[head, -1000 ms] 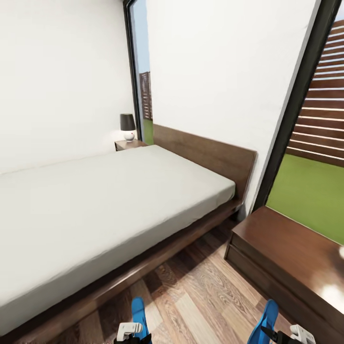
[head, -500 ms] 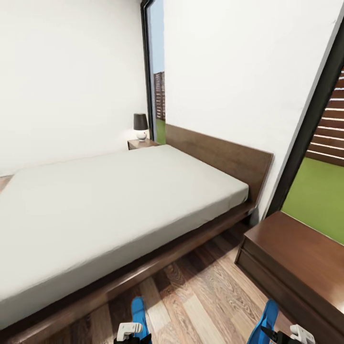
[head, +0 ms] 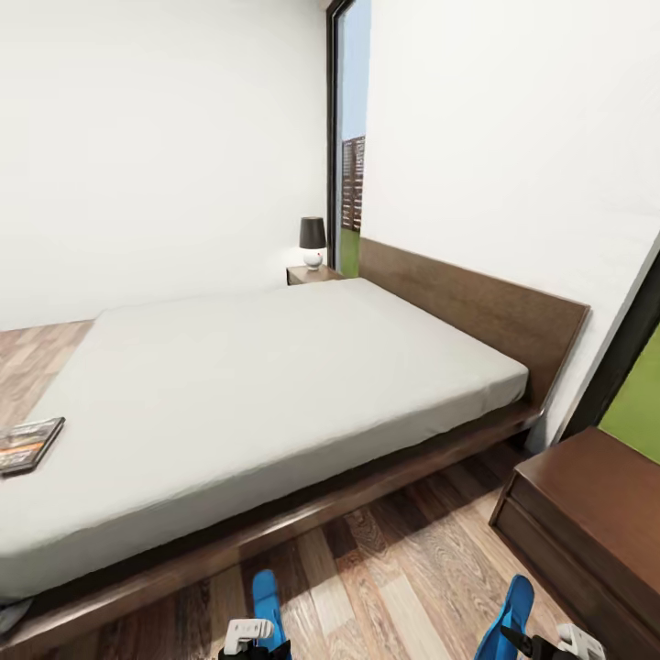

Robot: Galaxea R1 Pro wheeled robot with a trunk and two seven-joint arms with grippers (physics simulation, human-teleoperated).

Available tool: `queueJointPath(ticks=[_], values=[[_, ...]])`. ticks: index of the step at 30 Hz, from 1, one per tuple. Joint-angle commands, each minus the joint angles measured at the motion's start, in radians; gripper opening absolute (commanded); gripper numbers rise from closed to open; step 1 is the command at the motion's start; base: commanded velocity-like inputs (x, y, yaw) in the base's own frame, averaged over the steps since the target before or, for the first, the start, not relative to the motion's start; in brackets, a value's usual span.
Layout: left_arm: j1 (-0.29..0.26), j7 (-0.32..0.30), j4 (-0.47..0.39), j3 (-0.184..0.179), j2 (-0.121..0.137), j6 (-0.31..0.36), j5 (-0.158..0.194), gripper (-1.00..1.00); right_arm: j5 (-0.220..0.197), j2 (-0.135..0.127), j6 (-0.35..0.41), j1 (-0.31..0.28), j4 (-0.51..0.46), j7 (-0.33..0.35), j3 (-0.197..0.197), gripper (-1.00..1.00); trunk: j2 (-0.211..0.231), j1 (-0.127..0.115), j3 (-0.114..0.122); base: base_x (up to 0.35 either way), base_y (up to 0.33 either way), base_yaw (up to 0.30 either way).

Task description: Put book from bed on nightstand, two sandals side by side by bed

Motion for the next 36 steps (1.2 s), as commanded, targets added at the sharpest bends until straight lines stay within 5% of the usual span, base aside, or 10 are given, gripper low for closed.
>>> queueJointPath(ticks=[1,36], values=[[-0.001,-0.003,0.002,-0.008,-0.001,-0.004,0.009,-1.00,-0.010,-0.001,0.002,-0.001,0.004,0.005,0.000,-1.00,0.000,0.000,-0.001,0.000,0.000,0.293],[-0.001,-0.003,0.002,-0.010,-0.002,-0.002,0.008,-1.00,-0.010,0.000,0.002,-0.001,0.004,0.005,0.000,-1.00,0.000,0.000,-0.001,0.000,0.000,0.293]])
